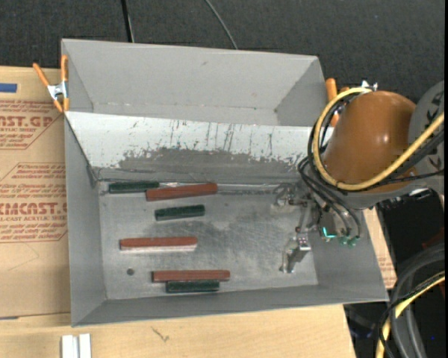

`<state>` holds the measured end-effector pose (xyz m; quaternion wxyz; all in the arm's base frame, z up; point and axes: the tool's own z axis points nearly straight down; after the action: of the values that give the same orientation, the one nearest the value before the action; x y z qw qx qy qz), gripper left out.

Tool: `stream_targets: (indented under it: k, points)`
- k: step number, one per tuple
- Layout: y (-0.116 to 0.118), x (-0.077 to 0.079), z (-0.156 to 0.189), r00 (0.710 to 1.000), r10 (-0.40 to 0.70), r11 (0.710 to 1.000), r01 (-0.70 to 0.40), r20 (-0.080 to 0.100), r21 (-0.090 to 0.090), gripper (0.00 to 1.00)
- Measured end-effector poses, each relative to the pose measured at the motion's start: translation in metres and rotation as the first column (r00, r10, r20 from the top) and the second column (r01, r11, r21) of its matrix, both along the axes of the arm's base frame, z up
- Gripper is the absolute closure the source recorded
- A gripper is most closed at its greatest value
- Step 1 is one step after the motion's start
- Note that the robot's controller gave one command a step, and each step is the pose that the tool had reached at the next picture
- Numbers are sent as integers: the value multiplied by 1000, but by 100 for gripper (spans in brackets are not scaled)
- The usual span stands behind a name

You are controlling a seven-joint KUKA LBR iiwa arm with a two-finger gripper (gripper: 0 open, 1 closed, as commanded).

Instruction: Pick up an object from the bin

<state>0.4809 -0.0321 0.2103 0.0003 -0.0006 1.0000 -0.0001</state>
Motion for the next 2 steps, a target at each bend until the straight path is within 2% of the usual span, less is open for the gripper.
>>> stream_targets:
  k: [1, 2]
  points:
    - [31, 11, -53, 1000, 9, 1000, -9, 7, 0, 0]
    - [48, 65, -48, 1000, 26, 1000, -26, -6, 1, 0]
